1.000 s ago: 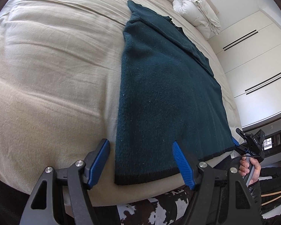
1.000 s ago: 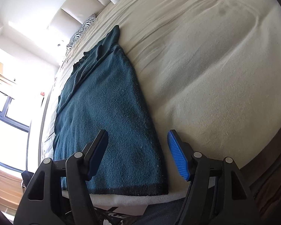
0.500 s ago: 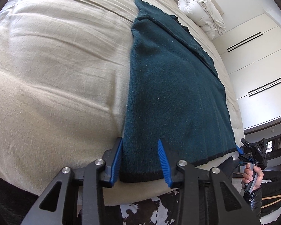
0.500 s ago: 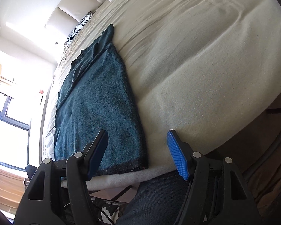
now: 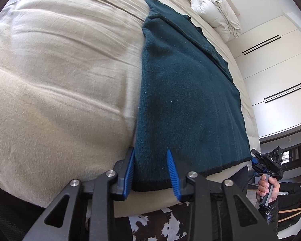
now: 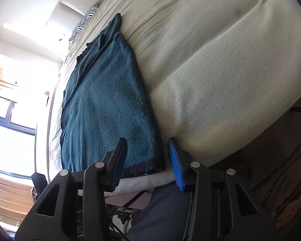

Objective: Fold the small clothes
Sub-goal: 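Grasp the sweater hem with both grippers, then lift the hem with both grippers and fold it toward the collar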

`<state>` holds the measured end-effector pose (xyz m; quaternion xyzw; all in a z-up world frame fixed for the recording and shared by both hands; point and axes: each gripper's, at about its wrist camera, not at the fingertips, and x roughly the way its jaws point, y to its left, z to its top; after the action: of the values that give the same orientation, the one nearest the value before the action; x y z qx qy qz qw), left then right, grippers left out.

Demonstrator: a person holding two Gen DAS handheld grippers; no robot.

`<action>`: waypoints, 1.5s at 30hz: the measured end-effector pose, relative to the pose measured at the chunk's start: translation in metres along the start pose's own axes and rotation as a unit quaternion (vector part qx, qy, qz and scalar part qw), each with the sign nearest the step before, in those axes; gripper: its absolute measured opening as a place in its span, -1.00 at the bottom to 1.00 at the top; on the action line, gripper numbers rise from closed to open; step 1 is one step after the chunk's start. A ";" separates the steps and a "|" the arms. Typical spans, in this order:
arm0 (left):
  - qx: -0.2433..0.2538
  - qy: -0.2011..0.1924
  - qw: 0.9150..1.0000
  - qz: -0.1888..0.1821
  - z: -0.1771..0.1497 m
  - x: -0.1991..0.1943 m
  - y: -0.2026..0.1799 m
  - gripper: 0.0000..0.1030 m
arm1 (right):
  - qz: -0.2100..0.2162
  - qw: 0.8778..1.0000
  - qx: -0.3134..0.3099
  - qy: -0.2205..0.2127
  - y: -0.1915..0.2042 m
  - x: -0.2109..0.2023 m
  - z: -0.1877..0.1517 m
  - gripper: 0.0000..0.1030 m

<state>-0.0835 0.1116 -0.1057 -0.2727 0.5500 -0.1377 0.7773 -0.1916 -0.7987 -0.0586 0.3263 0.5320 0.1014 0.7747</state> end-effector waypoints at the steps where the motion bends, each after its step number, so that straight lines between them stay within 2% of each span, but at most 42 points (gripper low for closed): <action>1: -0.004 -0.001 1.000 0.003 0.000 -0.001 0.003 -0.58 | 0.000 1.000 0.000 0.002 0.000 0.001 0.000 -0.32; 2: -0.007 -0.001 1.000 0.005 0.000 -0.002 0.005 -0.75 | -0.001 1.000 -0.001 0.004 0.001 0.001 0.000 -0.34; 5: -0.012 -0.002 1.000 -0.002 -0.002 -0.004 0.010 -0.82 | -0.001 1.000 -0.005 0.008 0.002 0.002 -0.001 -0.35; 8: -0.009 0.000 1.000 -0.003 -0.003 -0.004 0.010 -0.83 | -0.002 1.000 -0.005 0.011 0.002 0.003 0.000 -0.40; 10: -0.006 0.004 1.000 -0.002 -0.002 -0.004 0.009 -0.83 | -0.005 1.000 -0.007 0.014 0.002 0.005 0.001 -0.52; 12: 0.000 0.011 1.000 -0.003 -0.002 -0.004 0.007 -0.83 | -0.007 1.000 -0.009 0.017 0.002 0.006 0.001 -0.53; 15: -0.002 0.015 1.000 -0.009 -0.003 -0.003 0.006 -0.68 | -0.004 1.000 -0.007 0.018 0.001 0.006 0.001 -0.53; 19: 0.014 0.017 1.000 0.003 -0.004 -0.003 0.000 -0.67 | -0.002 1.000 -0.008 0.022 0.000 0.009 0.002 -0.53; 20: 0.018 0.020 1.000 0.004 -0.005 -0.002 -0.002 -0.68 | -0.003 1.000 -0.011 0.023 0.001 0.009 0.003 -0.53; 22: 0.025 0.026 0.999 0.006 -0.005 -0.002 -0.003 -0.68 | -0.007 0.999 -0.018 0.026 0.003 0.010 0.003 -0.73; 24: 0.027 0.028 0.999 0.008 -0.006 -0.001 -0.004 -0.71 | -0.010 0.999 -0.021 0.029 0.006 0.012 0.003 -0.82; 26: 0.028 0.029 0.999 0.010 -0.007 -0.001 -0.004 -0.83 | -0.012 0.999 -0.024 0.027 0.007 0.013 0.003 -0.84; 31: 0.037 0.016 0.999 0.012 -0.008 -0.005 -0.008 -0.87 | -0.017 0.999 -0.033 0.022 0.012 0.012 0.001 -0.87; 33: 0.031 0.011 0.999 -0.001 -0.007 -0.009 -0.007 -0.88 | -0.016 0.999 -0.041 0.021 0.017 0.009 0.001 -0.87; 38: 0.008 -0.011 0.997 -0.073 0.003 -0.029 -0.009 -0.88 | 0.016 0.998 -0.052 0.007 0.031 -0.002 0.002 -0.87; 42: -0.022 -0.050 0.988 -0.142 0.021 -0.052 -0.008 -0.88 | 0.058 0.997 -0.053 -0.016 0.049 -0.012 0.008 -0.87; 45: -0.050 -0.070 0.979 -0.187 0.033 -0.061 -0.005 -0.88 | 0.097 0.994 -0.041 -0.038 0.060 -0.021 0.018 -0.87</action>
<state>-0.0739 0.1482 -0.0470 -0.4181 0.4395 -0.2332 0.7600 -0.1724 -0.7706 -0.0023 0.3482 0.4635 0.1848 0.7936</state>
